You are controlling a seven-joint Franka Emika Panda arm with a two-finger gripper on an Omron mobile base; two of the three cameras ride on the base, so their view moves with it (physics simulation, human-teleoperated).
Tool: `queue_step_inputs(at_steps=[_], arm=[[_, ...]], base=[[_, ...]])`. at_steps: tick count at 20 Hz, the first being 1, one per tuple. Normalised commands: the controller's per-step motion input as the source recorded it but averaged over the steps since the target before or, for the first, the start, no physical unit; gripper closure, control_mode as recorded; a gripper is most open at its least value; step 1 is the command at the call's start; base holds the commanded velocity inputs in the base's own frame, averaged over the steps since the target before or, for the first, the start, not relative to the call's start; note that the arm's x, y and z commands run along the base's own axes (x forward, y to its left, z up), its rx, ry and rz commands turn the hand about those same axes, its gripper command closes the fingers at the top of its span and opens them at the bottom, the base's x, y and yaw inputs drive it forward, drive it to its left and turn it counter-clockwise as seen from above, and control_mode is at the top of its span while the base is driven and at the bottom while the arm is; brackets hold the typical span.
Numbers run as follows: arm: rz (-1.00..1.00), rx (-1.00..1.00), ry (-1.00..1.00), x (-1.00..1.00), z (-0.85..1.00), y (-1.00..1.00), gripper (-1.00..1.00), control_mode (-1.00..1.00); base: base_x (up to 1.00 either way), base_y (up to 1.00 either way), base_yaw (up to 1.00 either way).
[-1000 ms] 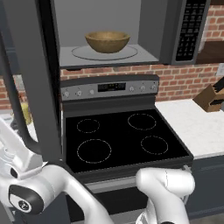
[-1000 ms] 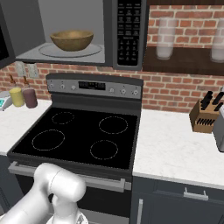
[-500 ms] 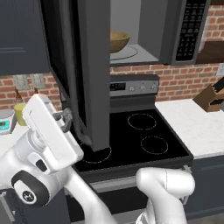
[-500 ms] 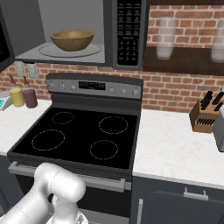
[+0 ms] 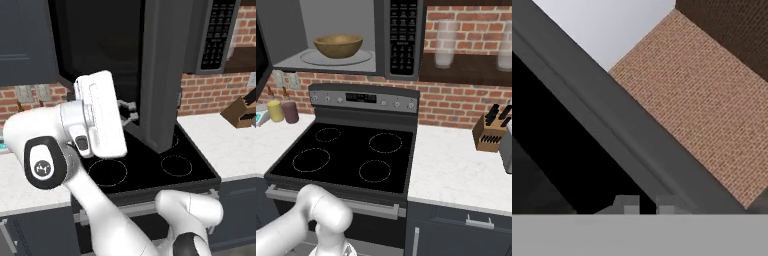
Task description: Open the microwave, place the bowl with waffle inside the microwave, then close the microwave door and turn it on.
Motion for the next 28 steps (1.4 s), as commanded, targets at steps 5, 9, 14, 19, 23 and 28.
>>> queue_step_inputs(at_steps=[5, 9, 14, 19, 23, 28], arm=[[0.01, 0.48, 0.29, 0.12, 0.33, -1.00, 1.00, -1.00], [0.00, 0.39, 0.38, 0.59, 0.25, -1.00, 1.00, -1.00], [0.04, 0.33, 0.31, 0.74, 0.28, -1.00, 1.00, -1.00], [0.18, 0.24, 0.18, 0.85, 0.11, -1.00, 1.00, -1.00], [0.33, 0.15, 0.08, 0.91, 0.00, -1.00, 1.00, -1.00], [0.46, 0.08, 0.02, 0.99, -0.01, -0.86, 1.00, -1.00]], base=[[0.00, 0.00, 0.00], [0.00, 0.00, 0.00], [0.00, 0.00, 0.00], [0.00, 0.00, 0.00], [0.00, 0.00, 0.00], [0.00, 0.00, 0.00]])
